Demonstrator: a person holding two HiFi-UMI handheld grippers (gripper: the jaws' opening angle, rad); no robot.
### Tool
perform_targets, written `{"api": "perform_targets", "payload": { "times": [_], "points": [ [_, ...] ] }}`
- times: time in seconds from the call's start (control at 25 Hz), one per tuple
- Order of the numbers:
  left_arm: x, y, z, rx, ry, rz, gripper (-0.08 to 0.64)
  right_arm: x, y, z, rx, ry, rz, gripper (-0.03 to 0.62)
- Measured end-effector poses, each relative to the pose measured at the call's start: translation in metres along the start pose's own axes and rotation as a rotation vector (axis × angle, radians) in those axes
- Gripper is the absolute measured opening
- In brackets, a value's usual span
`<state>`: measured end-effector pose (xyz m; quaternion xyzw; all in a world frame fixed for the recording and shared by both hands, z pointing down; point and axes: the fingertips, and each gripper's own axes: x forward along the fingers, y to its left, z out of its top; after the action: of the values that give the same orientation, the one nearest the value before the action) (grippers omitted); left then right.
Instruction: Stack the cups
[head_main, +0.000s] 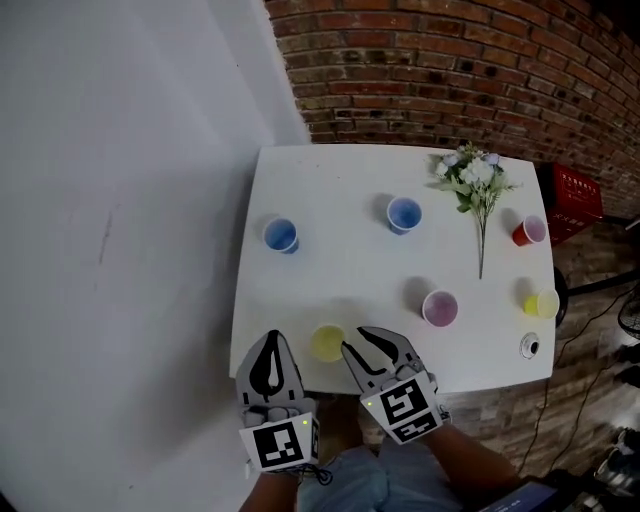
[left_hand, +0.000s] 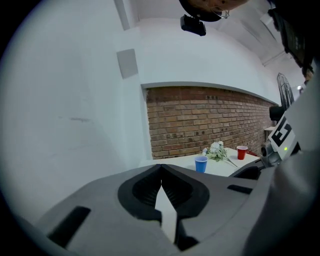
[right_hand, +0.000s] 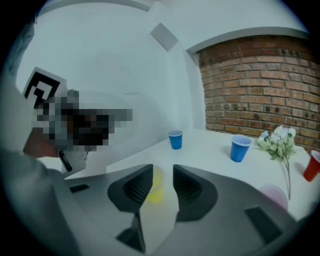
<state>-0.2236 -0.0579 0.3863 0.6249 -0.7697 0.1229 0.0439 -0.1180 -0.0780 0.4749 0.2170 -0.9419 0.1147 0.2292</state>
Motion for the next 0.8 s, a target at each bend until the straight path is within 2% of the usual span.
{"api": "perform_targets", "payload": {
  "times": [0.28,0.52,0.56,0.64,0.8],
  "points": [
    [0.012,0.008,-0.030,-0.026,0.048,-0.037,0.009,0.027,-0.001,-0.024,0.023,0.104,-0.029,0.129],
    [0.021,0.020,-0.039,-0.037,0.064,-0.058,0.009,0.040,-0.001,-0.025,0.026,0.146,-0.052,0.103],
    [0.023,0.021,-0.040,-0.039,0.065,-0.062,0.009,0.042,-0.002,-0.025,0.024,0.157,-0.055,0.093],
    [0.027,0.021,-0.041,-0.040,0.066,-0.074,0.009,0.045,-0.002,-0.027,0.021,0.180,-0.066,0.035],
    [0.036,0.015,-0.038,-0.033,0.059,-0.110,0.009,0.041,-0.011,-0.031,0.046,0.196,-0.109,0.032]
  ]
}}
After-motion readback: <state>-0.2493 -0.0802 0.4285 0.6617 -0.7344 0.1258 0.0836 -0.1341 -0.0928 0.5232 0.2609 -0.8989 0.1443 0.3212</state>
